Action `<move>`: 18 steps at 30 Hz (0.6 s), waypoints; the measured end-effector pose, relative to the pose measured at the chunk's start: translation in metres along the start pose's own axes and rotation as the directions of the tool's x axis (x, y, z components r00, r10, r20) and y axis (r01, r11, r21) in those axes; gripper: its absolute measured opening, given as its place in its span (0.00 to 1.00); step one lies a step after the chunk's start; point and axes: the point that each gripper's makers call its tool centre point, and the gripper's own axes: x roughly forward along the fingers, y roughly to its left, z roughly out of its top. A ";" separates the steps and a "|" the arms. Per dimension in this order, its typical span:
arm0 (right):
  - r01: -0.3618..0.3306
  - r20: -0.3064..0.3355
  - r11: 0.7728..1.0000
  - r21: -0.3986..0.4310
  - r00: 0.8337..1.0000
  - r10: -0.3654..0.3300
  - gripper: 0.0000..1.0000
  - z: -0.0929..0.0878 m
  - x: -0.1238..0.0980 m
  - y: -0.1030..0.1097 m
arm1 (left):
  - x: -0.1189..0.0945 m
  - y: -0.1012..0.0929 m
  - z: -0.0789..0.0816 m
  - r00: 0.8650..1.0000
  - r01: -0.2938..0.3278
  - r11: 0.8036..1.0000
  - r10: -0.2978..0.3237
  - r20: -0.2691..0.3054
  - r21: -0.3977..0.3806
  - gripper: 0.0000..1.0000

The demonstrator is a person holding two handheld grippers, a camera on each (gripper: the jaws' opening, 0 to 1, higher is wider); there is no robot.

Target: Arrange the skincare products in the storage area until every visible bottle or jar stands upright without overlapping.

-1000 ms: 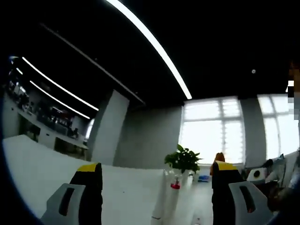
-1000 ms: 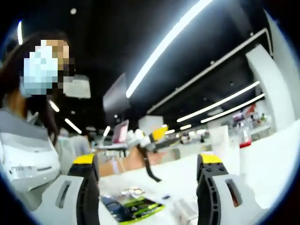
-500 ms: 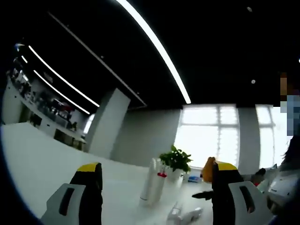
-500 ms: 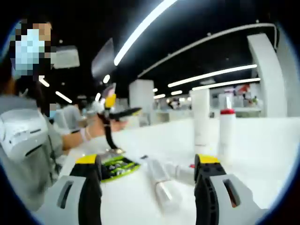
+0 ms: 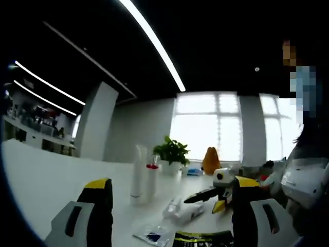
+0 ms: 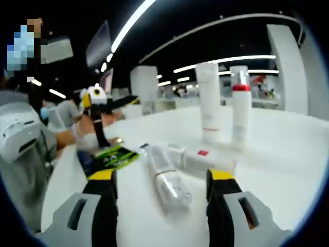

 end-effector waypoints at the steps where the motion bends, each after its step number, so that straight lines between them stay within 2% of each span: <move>1: 0.000 -0.008 1.000 0.005 1.000 0.000 0.65 -0.001 0.000 0.000 | 0.001 -0.001 -0.002 1.000 0.003 1.000 -0.003 -0.007 0.001 0.99; 5: 0.032 -0.035 0.999 0.024 0.999 -0.032 0.57 -0.007 -0.002 -0.006 | 0.004 -0.007 -0.012 0.999 0.025 1.000 -0.025 -0.037 -0.003 0.98; 8: 0.030 -0.069 0.999 0.031 0.997 -0.028 0.51 -0.014 -0.001 -0.004 | 0.006 -0.011 -0.017 0.998 0.033 0.999 -0.032 -0.048 0.003 0.98; 12: 0.059 -0.097 0.998 -0.006 0.994 -0.059 0.24 -0.019 -0.003 -0.007 | 0.007 -0.012 -0.024 0.997 0.031 0.999 -0.029 -0.074 0.030 0.96; 16: 0.067 -0.107 0.998 -0.003 0.992 -0.067 0.21 -0.017 -0.005 -0.004 | 0.009 -0.016 -0.036 0.994 0.049 0.999 -0.047 -0.097 0.022 0.92; 18: 0.063 -0.074 0.998 -0.005 0.995 -0.063 0.21 -0.009 -0.007 0.001 | 0.011 -0.018 -0.046 0.990 0.054 0.997 -0.046 -0.134 0.051 0.92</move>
